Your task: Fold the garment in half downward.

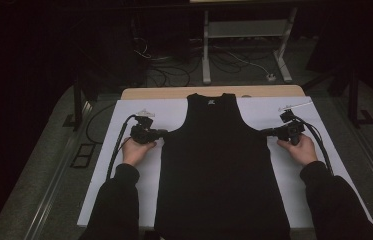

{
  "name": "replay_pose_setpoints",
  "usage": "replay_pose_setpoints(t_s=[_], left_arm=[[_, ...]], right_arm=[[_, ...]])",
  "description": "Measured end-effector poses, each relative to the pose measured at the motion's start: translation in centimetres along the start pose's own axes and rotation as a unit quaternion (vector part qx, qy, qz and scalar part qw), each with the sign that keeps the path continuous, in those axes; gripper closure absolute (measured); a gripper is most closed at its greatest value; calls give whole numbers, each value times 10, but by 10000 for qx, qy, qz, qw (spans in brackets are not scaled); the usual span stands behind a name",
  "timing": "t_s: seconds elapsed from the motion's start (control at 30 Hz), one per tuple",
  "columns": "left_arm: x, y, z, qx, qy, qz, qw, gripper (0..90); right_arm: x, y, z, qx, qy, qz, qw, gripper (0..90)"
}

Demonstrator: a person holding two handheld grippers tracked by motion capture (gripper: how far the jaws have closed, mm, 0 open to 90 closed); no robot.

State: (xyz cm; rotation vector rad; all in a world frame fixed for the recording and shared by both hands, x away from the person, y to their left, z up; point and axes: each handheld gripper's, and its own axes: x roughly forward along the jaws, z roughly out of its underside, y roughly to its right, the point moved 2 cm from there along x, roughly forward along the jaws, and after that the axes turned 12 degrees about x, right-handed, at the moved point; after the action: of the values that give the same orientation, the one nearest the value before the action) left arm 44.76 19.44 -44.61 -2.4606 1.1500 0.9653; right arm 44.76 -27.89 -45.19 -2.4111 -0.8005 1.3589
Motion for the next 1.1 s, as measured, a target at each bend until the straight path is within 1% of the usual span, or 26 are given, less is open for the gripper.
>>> replay_pose_setpoints(t_s=[0.1,0.13,0.17,0.3,0.37,0.43,0.47,0.5,0.57,0.67,0.73,0.77,0.83,0.87,0.93,1.1], left_arm=[[-3,-1,0,-136,139,-3,9998,869],[-4,-2,0,-141,153,8,9998,869],[-5,-1,0,-191,197,16,9996,869],[-10,-1,-1,-204,253,55,9995,868],[-13,-2,-1,-237,349,46,9991,868],[-16,-3,1,-362,421,94,9984,868],[-16,-4,1,-432,429,144,9980,868],[-16,-4,3,-499,410,137,9978,868],[-16,-3,4,-487,377,118,9980,869],[-19,-1,3,-526,478,143,9974,868],[-21,0,2,-508,493,127,9974,868],[-22,0,3,-521,508,134,9973,868],[-23,1,3,-568,555,149,9967,868],[-24,1,3,-571,531,155,9968,868],[-25,2,4,-588,548,175,9966,868],[-30,5,5,-590,590,205,9963,868]], right_arm=[[-2,1,1,55,20,-38,10000,836],[-3,1,2,76,27,-62,9999,836],[-4,1,3,92,35,-77,9999,836],[-9,-1,5,68,79,-100,9999,836],[-11,-3,5,54,120,-121,9998,836],[-13,-4,6,78,147,-132,9998,836],[-13,-4,6,99,154,-137,9997,836],[-13,-4,8,150,155,-124,9997,836],[-12,-4,9,189,148,-98,9997,836],[-14,-6,11,193,169,-130,9996,836],[-14,-8,12,161,187,-138,9996,836],[-15,-8,13,189,183,-143,9996,836],[-16,-9,15,169,187,-159,9996,836],[-16,-9,16,187,189,-150,9995,836],[-18,-9,18,210,183,-168,9995,836],[-26,-12,20,182,243,-247,9992,836]])
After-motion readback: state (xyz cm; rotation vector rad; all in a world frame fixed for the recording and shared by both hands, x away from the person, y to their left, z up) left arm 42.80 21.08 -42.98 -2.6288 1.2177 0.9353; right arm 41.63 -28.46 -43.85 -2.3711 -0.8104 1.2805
